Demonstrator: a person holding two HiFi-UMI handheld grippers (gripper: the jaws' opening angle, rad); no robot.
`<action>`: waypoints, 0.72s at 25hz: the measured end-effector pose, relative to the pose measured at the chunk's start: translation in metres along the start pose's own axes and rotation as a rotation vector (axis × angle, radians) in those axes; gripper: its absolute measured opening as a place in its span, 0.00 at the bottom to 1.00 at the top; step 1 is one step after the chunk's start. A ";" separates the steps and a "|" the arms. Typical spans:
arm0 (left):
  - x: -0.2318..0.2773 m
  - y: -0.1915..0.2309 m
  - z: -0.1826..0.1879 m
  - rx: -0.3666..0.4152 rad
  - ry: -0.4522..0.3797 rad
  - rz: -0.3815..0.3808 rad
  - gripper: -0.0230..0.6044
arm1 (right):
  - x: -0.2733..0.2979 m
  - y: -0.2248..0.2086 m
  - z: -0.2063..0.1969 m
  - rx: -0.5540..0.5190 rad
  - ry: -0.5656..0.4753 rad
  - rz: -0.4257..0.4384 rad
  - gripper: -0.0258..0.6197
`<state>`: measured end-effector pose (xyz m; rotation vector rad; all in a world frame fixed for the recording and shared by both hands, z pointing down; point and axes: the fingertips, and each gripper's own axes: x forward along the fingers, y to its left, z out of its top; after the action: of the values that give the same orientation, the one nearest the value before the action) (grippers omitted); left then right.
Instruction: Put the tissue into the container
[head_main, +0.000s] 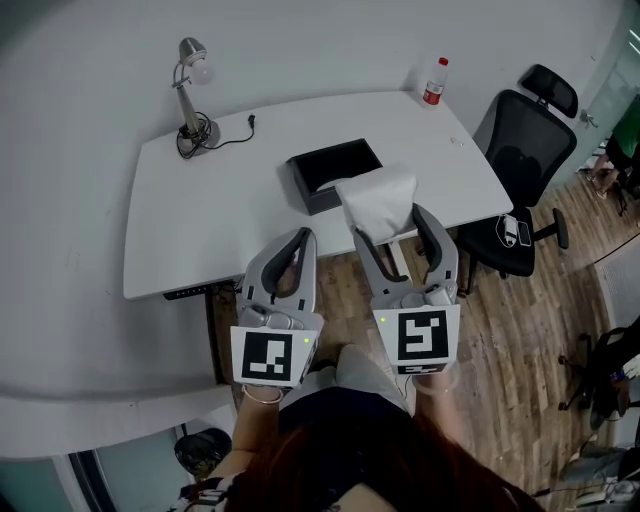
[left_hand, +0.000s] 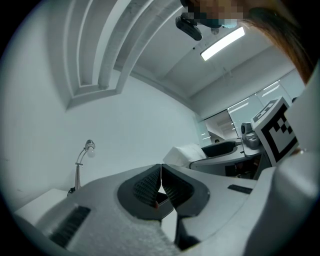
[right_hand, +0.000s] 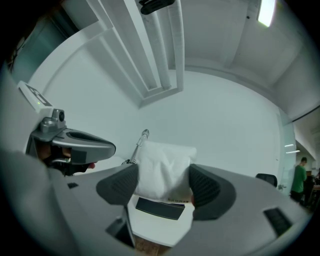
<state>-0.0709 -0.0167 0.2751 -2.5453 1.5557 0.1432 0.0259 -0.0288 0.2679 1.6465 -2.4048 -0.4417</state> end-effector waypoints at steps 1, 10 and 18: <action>0.001 0.001 -0.001 -0.001 0.001 -0.003 0.08 | 0.001 0.000 0.000 0.001 0.003 -0.002 0.56; 0.017 0.012 -0.007 -0.001 0.003 -0.013 0.08 | 0.021 -0.002 -0.005 0.004 0.013 -0.001 0.56; 0.046 0.022 -0.009 0.011 0.007 -0.025 0.08 | 0.048 -0.011 -0.012 0.035 0.015 0.010 0.56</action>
<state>-0.0695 -0.0679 0.2746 -2.5589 1.5215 0.1231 0.0219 -0.0785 0.2744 1.6449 -2.4220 -0.3869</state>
